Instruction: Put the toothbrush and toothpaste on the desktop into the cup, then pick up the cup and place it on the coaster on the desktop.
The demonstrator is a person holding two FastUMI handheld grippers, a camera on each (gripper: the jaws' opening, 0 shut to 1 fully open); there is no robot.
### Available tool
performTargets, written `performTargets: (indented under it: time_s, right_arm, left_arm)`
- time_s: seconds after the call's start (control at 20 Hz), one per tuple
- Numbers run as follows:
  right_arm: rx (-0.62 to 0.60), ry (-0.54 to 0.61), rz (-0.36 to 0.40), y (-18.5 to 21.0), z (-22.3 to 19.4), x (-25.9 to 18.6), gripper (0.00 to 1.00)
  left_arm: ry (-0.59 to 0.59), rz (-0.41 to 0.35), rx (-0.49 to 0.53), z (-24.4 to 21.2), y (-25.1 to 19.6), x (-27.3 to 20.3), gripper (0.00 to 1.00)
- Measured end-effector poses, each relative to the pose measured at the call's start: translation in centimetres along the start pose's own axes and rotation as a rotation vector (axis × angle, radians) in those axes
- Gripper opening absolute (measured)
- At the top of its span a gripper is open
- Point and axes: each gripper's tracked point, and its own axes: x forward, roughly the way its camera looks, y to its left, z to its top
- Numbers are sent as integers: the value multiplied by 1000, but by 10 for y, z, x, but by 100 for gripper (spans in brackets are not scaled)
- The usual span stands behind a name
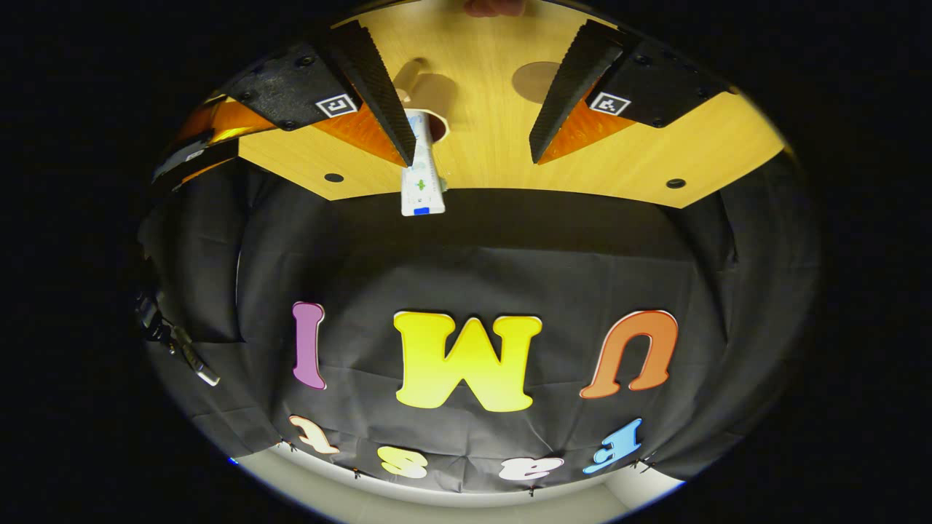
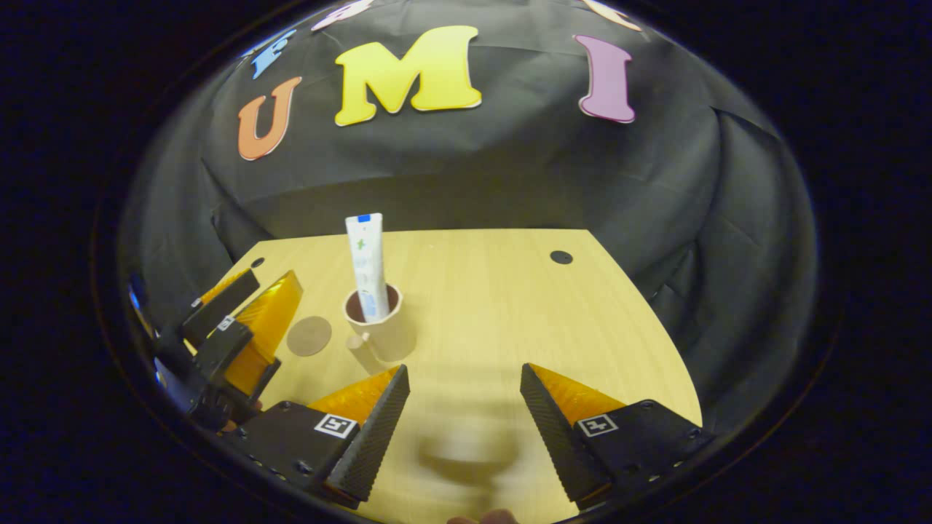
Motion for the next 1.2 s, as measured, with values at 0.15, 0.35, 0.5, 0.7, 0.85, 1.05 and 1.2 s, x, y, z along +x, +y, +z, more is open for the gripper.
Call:
performTargets:
  time_s: [0.15,0.35,0.5,0.7,0.85,1.05,1.2]
  right_arm:
    - [-13,16,39,33,18,2,94]
    - [-15,66,62,65,35,15,94]
    - [-17,123,57,80,37,30,94]
    - [-7,282,58,95,17,50,94]
    - [16,383,39,96,3,72,94]
    - [29,487,25,100,-10,96,94]
    - [67,575,14,103,-23,114,94]
  left_arm:
    - [29,51,-13,13,29,-25,99]
    - [41,139,-30,34,73,-57,100]
    - [28,193,-34,46,100,-75,99]
    - [25,239,-29,63,131,-89,99]
    - [14,268,-20,71,146,-98,99]
    - [50,295,-67,66,158,-101,99]
    - [83,323,-107,59,165,-102,100]
